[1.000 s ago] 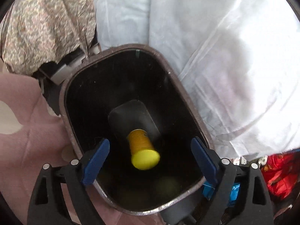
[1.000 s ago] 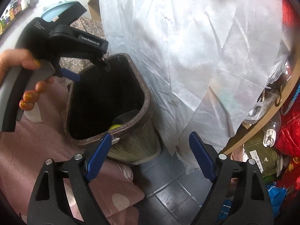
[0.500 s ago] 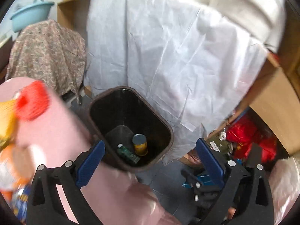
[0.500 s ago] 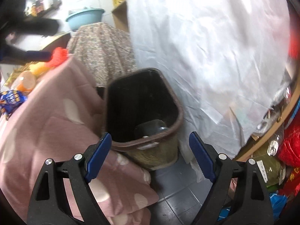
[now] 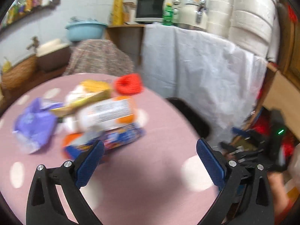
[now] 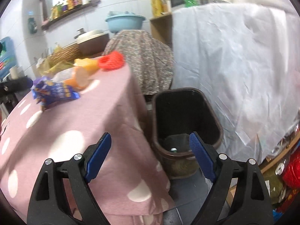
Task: Collect trash
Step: 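Move both tools back toward the table, then grasp the blue Cheetos bag with the left tool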
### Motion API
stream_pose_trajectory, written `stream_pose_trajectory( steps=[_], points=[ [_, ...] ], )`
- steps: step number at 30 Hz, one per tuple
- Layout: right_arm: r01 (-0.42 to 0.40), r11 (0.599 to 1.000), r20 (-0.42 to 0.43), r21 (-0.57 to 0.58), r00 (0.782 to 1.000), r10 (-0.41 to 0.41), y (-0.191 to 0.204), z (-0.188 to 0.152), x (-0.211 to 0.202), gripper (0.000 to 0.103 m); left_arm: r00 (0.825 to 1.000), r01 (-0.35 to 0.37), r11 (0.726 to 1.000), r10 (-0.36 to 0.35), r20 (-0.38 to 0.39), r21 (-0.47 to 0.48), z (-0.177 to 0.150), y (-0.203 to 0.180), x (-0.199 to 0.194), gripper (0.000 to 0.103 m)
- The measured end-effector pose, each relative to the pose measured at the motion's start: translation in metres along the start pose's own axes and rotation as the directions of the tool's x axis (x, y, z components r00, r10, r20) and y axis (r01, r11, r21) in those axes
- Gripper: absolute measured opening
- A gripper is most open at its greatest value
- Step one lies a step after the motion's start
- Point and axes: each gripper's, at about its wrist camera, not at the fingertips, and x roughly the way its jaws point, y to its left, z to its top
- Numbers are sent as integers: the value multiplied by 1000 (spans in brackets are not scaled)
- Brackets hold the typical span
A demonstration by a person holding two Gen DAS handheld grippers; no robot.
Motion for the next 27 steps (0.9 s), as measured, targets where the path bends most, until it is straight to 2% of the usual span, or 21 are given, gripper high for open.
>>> stream_pose_trajectory(
  steps=[4,9,14,19,25,27],
  points=[
    [-31,998,15,-46,999,32,25,6,-9,87,999,-50,999,51,-14,20,-10,31,-1,97],
    [-46,993,32,-110,998,49,50,13,-19,87,996,-78,992,82,-28,97,-14,43,12,97],
    [-44,986,34,-159,998,50,66,17,-23,87,993,-96,985,105,-52,146,-15,46,27,89],
    [-55,986,25,-156,998,60,69,17,-24,87,989,-115,974,130,-70,193,-14,43,38,82],
    [-68,986,20,-149,997,72,69,18,-25,87,982,-139,966,163,-98,217,-14,43,51,63],
    [-74,986,18,-147,997,77,68,19,-25,87,982,-132,969,157,-108,210,-16,44,53,47]
  ],
)
